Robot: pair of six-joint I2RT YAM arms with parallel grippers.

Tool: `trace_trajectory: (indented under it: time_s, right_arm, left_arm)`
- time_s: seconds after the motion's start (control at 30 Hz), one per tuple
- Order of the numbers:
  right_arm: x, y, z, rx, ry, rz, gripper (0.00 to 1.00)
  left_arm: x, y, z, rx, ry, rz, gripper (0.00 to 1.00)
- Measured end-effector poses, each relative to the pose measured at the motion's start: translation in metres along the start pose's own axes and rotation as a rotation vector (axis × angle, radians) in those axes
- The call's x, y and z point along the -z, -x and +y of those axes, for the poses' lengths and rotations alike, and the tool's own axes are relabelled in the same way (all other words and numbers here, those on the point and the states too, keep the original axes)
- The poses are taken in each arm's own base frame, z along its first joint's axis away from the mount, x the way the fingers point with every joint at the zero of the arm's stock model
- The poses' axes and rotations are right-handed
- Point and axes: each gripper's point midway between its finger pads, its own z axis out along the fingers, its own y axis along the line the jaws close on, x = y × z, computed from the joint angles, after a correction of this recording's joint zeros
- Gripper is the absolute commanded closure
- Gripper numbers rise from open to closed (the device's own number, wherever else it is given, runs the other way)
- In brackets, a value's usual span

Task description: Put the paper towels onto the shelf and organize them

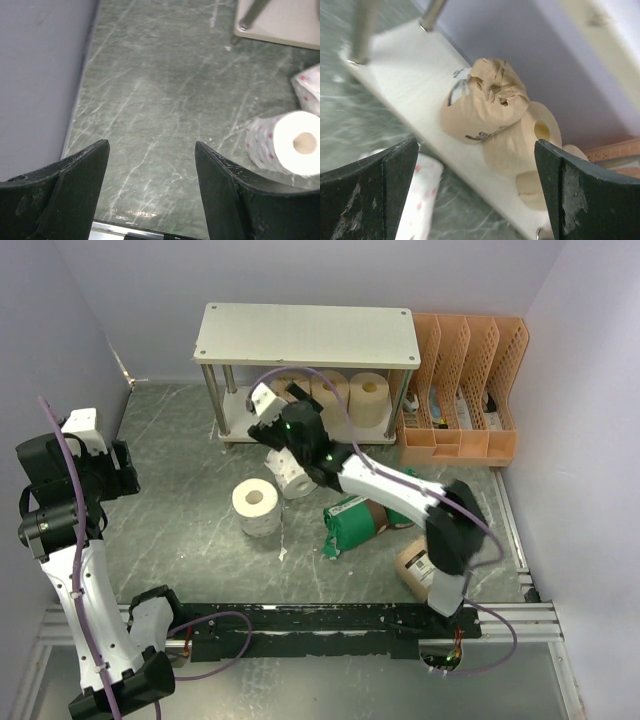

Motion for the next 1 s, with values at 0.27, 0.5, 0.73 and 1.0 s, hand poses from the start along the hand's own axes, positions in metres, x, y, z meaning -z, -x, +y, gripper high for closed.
trace_trajectory:
  time_s: [0.27,0.5,0.73,1.0]
  right_arm:
    - [0.159,0.081,0.004,-0.213,0.039,-0.213,0.00]
    - [0.255,0.047,-0.108,-0.572,-0.240,-0.229,0.00]
    - [0.364,0.011,-0.217,-0.961,-0.575,-0.304,0.00]
    - [0.401,-0.029,-0.232,-1.131,-0.668,-0.253,0.00]
  left_arm:
    - [0.014,0.017,-0.063,-0.126,-0.424,0.041,0.11]
    - [0.017,0.100,-0.172,-0.366,-0.819,-0.027,0.13]
    - [0.012,0.006,-0.334,-0.608,-1.198,0.265,0.09]
    - [0.051,-0.157,-0.431,-0.785,-1.450,0.580,0.05]
